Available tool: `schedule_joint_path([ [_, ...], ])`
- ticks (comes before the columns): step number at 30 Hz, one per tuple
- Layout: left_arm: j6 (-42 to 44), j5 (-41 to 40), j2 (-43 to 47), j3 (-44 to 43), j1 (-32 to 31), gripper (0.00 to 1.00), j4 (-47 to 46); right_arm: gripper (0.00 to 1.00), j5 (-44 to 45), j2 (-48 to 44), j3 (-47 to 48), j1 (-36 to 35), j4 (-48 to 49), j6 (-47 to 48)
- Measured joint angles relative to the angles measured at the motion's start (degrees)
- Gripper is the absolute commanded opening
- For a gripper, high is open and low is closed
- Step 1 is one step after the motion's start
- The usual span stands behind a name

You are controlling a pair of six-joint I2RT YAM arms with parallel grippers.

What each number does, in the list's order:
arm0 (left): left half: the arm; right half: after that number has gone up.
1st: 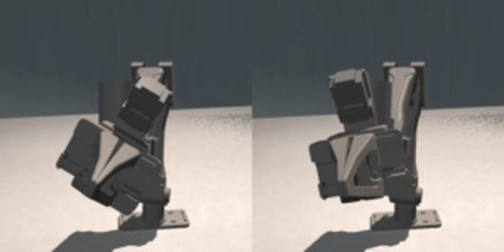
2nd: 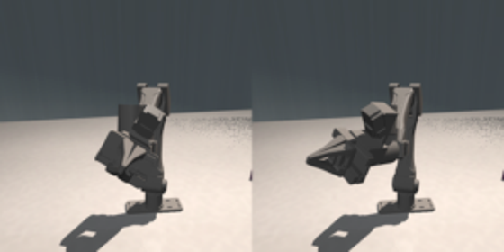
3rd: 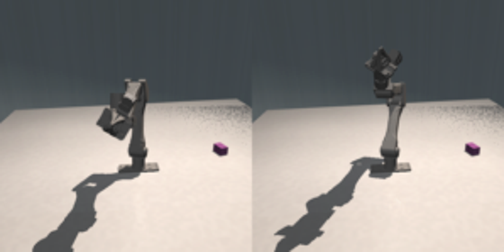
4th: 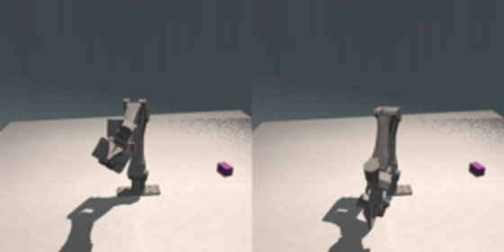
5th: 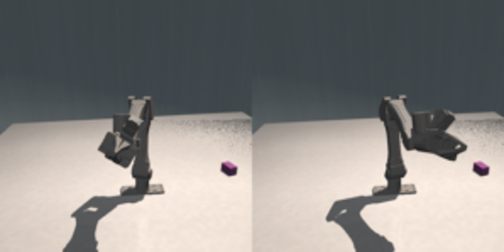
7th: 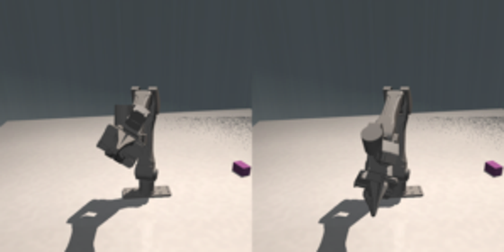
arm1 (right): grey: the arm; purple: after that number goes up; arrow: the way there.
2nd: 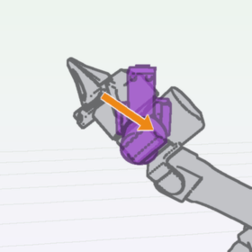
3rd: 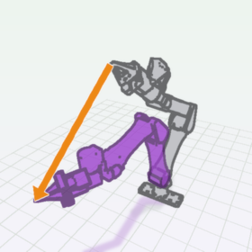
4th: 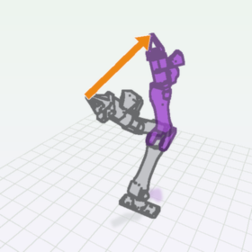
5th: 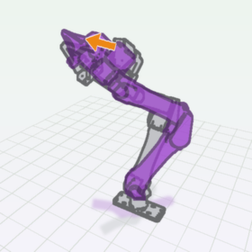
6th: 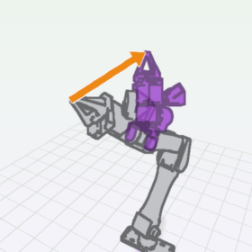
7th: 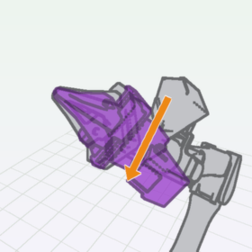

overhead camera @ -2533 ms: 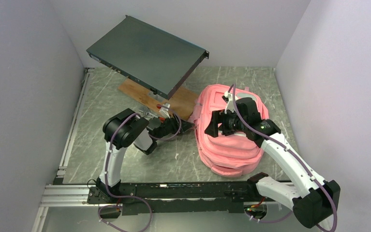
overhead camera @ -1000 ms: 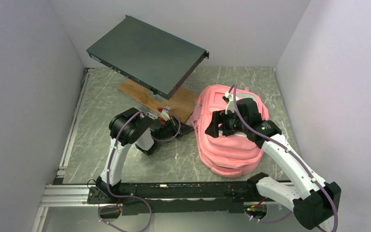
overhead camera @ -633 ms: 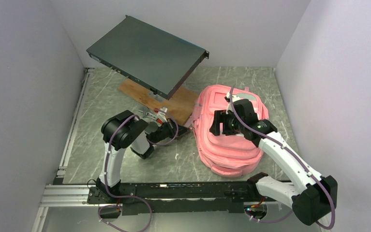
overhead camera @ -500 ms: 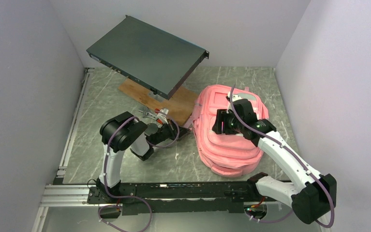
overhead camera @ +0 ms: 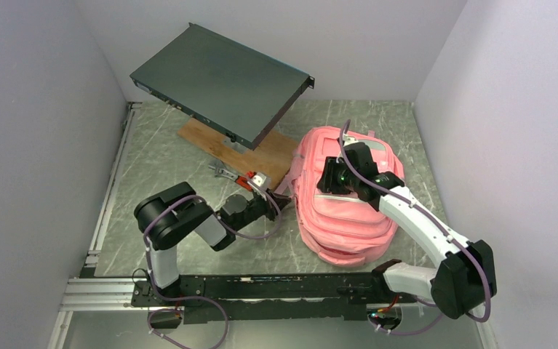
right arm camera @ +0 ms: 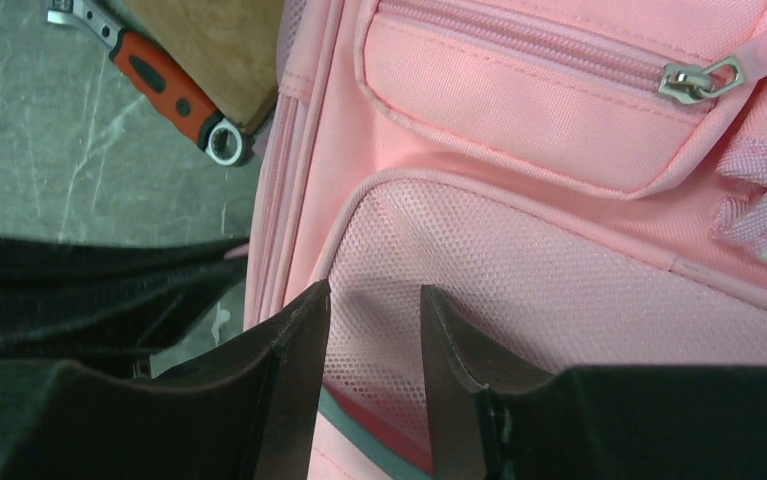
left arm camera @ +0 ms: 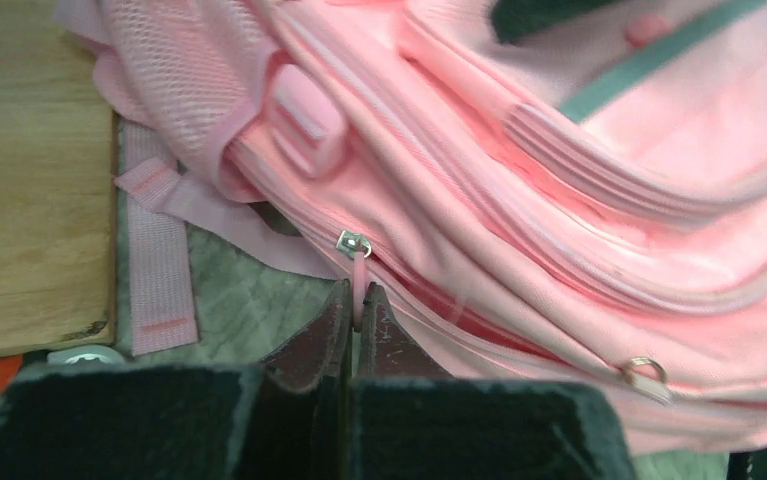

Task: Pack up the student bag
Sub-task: Zip the student bag at the center of the board.

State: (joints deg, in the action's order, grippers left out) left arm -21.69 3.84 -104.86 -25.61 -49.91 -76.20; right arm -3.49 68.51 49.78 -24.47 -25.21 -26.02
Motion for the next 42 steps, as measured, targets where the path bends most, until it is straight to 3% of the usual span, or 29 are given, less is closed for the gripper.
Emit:
schedule_joint_path([
  [7, 13.35, -0.66, 6.88, -1.62, -5.99, 0.00, 13.20, 0.39, 0.00, 2.38, 1.05, 1.20, 1.84, 0.11],
  [18, 17.33, 10.12, 14.25, -2.89, -10.34, 0.00, 25.16, 0.41, 0.31, 4.50, 4.35, 2.40, 0.33, 3.89],
  [25, 13.88, 14.10, 15.61, -2.80, -14.32, 0.00, 25.42, 0.61, 0.66, 2.01, 7.21, 2.10, -6.54, 5.99],
  [31, 9.94, 15.72, 15.63, -0.57, -15.43, 0.00, 21.79, 0.69, 0.63, -3.78, 8.13, 0.26, -14.03, 6.14],
  [33, 8.72, 15.10, 15.74, 1.49, -15.43, 0.00, 19.89, 0.79, 1.09, -5.77, 8.13, -0.31, -16.94, 5.81],
  [35, 7.65, 13.60, 16.48, 3.17, -15.45, 0.00, 19.34, 0.98, 3.06, -7.61, 8.13, -0.55, -19.52, 4.81],
  [37, 6.88, 11.61, 18.43, 4.17, -15.50, 0.00, 20.41, 0.99, 6.38, -9.33, 8.11, -0.28, -22.12, 2.89],
  [39, 6.29, 9.22, 21.46, 4.31, -15.67, 0.00, 23.39, 0.99, 8.31, -11.61, 7.37, 2.45, -23.69, 1.40],
  [42, 5.86, 5.03, 26.69, 4.28, -15.89, 0.00, 29.22, 0.99, 6.45, -16.04, 4.74, 16.65, -23.58, -0.02],
])
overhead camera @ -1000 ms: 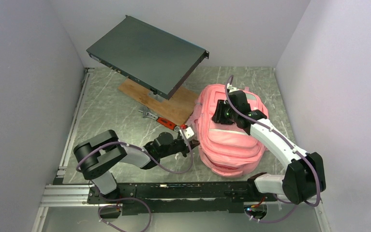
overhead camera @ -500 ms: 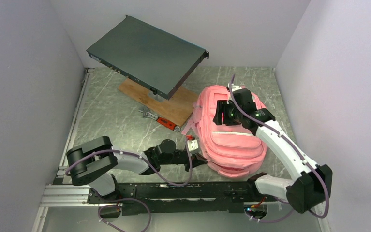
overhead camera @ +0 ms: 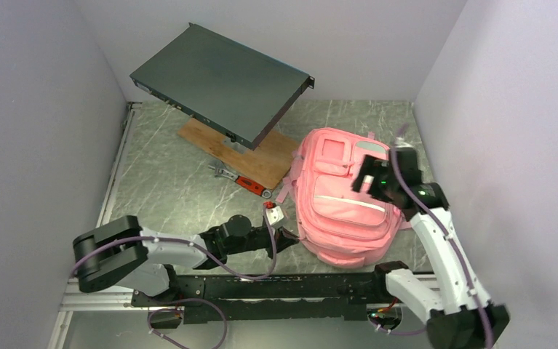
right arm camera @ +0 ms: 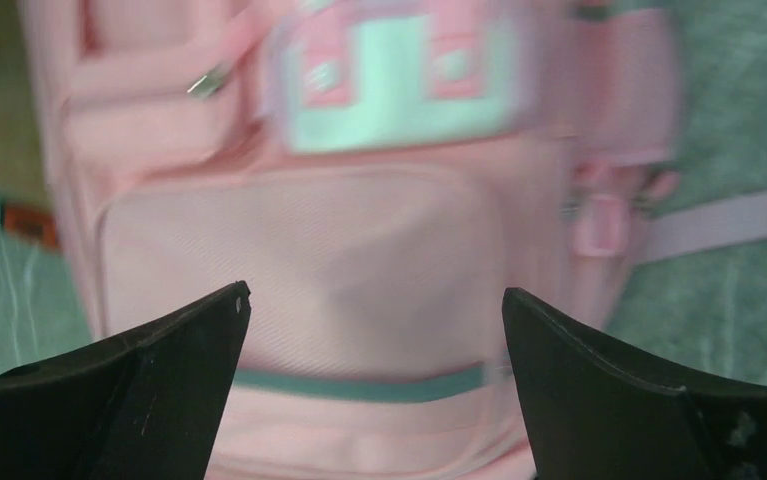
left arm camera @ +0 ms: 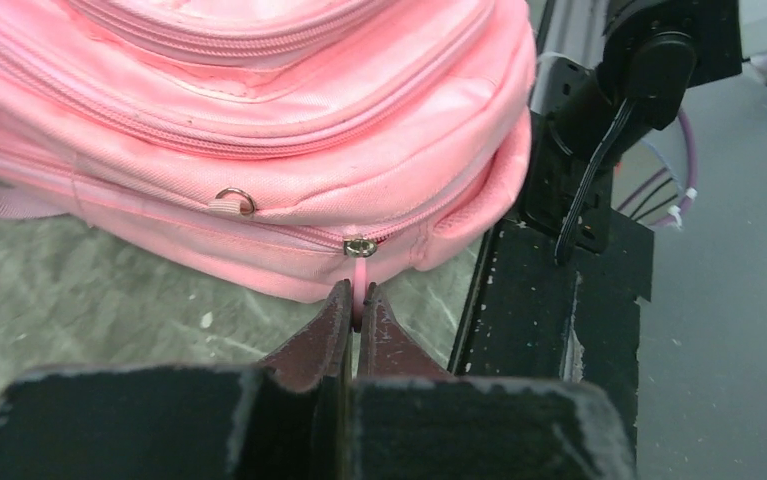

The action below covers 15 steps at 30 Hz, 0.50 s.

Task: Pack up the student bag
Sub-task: Zip the student bag at the center of the board.

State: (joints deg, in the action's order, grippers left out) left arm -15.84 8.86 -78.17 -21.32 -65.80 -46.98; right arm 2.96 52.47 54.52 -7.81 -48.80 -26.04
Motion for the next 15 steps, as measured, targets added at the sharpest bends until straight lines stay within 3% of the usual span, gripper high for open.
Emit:
schedule_joint_path([
  [3, -0.26, -3.26, 3.52, 0.00, -0.02, 0.00, 4.68, 0.99, -1.36, -2.64, -1.97, 15.13, 0.48, -1.20],
  [8, -3.28, -5.62, 6.08, -0.04, 1.38, 0.00, 11.10, 0.95, -5.62, -2.16, -6.88, 22.64, 6.03, -3.58],
  [12, -6.45, -5.66, 10.64, 1.95, 6.25, 0.00, 14.10, 0.91, -12.33, 2.84, -10.67, 22.51, 7.37, -3.34],
  [15, -7.72, -6.34, 15.47, 4.00, 10.49, 0.00, 17.03, 0.89, -13.68, 4.44, -11.96, 11.52, 9.86, -4.00],
])
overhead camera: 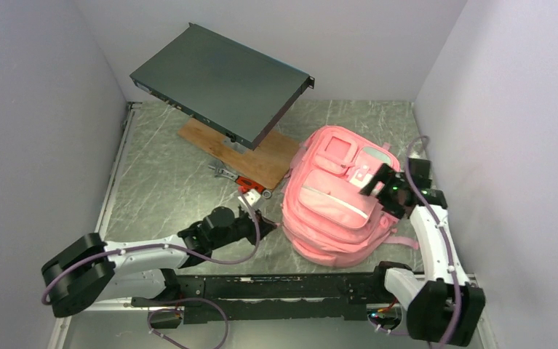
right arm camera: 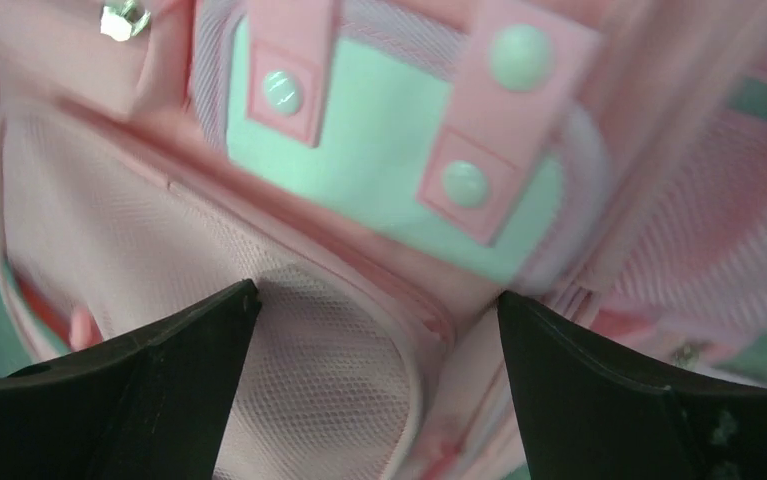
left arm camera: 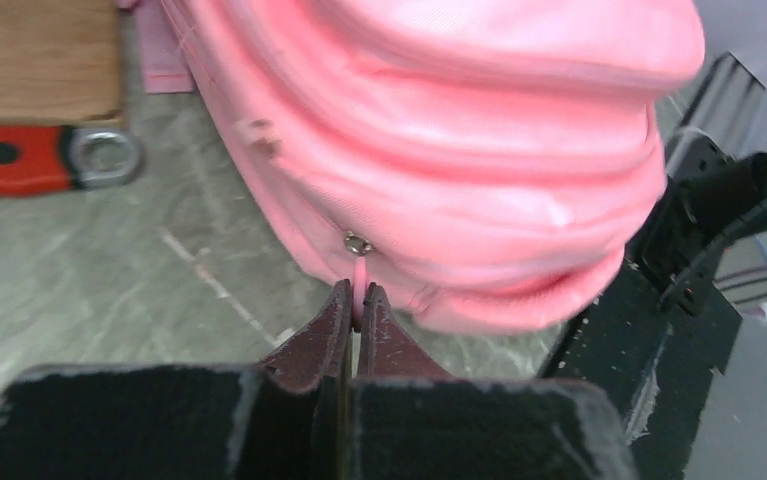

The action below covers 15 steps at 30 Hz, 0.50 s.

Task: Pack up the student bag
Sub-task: Zip the student bag at the center of the board.

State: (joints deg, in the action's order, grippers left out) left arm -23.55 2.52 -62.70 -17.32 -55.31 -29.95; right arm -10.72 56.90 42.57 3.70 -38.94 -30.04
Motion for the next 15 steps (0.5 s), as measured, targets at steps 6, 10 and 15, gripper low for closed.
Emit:
schedule_joint_path([
  [6, -0.15, -4.04, 8.55, 0.63, 4.42, 0.00, 11.13, 0.87, 0.66, -1.16, -3.67, -23.37, 6.80, -10.60],
  [10, -0.17, -8.74, 11.93, 0.63, 6.45, 0.00, 18.82, 0.93, -0.39, -2.56, -4.59, -31.89, 9.53, -14.80],
  [15, -1.33, -8.35, 13.53, 0.59, 6.64, 0.00, 21.27, 0.98, 1.97, -1.09, 1.03, -34.01, 2.99, -9.77],
])
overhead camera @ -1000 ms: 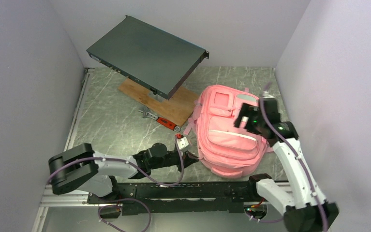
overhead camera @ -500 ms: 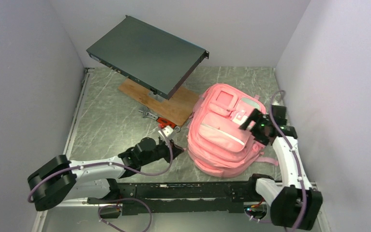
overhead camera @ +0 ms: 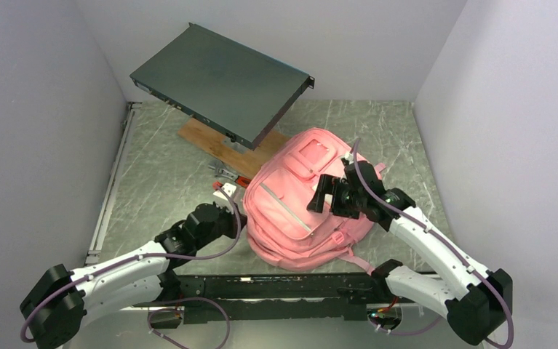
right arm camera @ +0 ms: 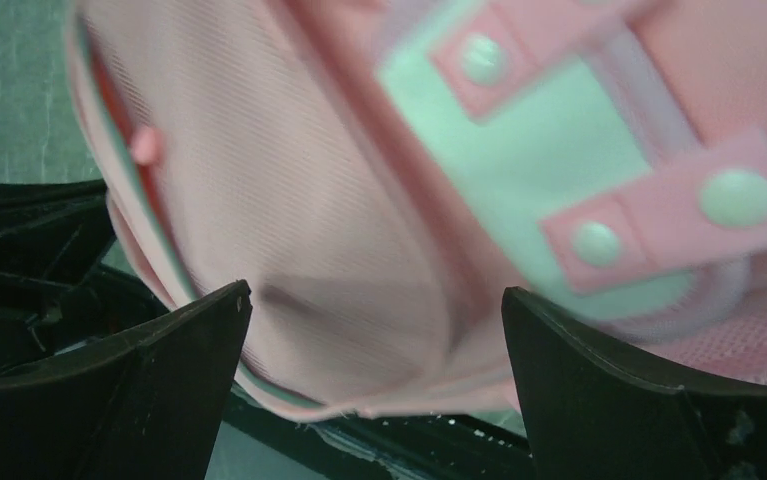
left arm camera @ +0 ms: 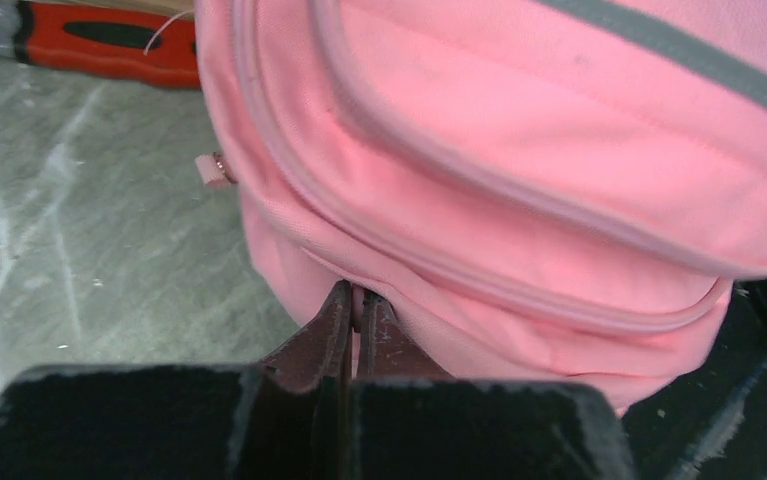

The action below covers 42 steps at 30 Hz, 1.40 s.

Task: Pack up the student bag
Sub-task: Zip the student bag at the center of the board.

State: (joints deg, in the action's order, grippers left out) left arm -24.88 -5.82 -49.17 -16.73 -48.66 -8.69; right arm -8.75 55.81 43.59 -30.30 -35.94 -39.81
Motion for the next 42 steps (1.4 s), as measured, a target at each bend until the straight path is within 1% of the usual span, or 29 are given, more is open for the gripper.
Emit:
schedule_joint_path([
  [2, -0.96, 1.62, 0.39, 0.00, -0.02, 0.00, 0.04, 0.98, 2.67, 0.70, 3.45, -0.66, -1.62, 3.63],
  [5, -2.73, 4.20, 2.19, 0.17, -0.17, 0.00, 0.22, 0.97, 9.09, 1.25, 8.46, -1.27, -2.38, 8.28],
  [7, -3.82, 5.18, 3.78, 0.55, -0.22, 0.00, 0.92, 0.95, 12.90, 1.29, 10.40, -0.85, -2.71, 10.27],
  [9, -5.05, 5.64, 5.60, 0.66, -0.26, 0.00, 2.91, 0.92, 14.60, 1.42, 10.58, 0.09, -2.19, 11.72],
  [13, -6.88, 6.40, 9.62, 1.75, -0.28, 0.00, 5.33, 0.78, 13.05, 2.99, 5.44, 2.45, 2.62, 12.68],
  [17, -7.32, 8.28, 12.31, 3.30, -0.33, 0.00, 6.32, 0.77, 11.85, 4.66, -2.16, 2.73, 10.16, 11.43],
  [21, -7.85, 9.18, 15.21, 3.43, -1.07, 0.00, 8.72, 0.77, 13.92, 2.58, -6.16, 2.95, 16.61, 8.68],
  [29, -9.18, 9.90, 20.74, 2.45, -5.40, 0.00, 16.90, 0.77, 17.20, 6.47, -6.36, 3.06, 22.88, 7.15],
  [32, -7.93, 12.74, 19.76, -0.63, -5.66, 0.00, 19.54, 0.77, 17.75, 7.37, -5.99, 3.06, 23.54, 7.15],
  [34, -6.67, 15.56, 18.69, -2.10, -5.68, 0.00, 19.54, 0.77, 18.12, 8.07, -5.60, 3.06, 23.65, 7.15],
  [38, -5.09, 22.21, 14.75, -2.36, -5.68, 0.00, 15.45, 0.78, 19.04, 10.16, -3.69, 3.06, 22.88, 7.61],
  [42, -4.28, 26.08, 8.96, -3.96, -5.81, 0.00, 13.46, 0.80, 20.09, 12.44, 1.07, 2.23, 17.05, 9.25],
])
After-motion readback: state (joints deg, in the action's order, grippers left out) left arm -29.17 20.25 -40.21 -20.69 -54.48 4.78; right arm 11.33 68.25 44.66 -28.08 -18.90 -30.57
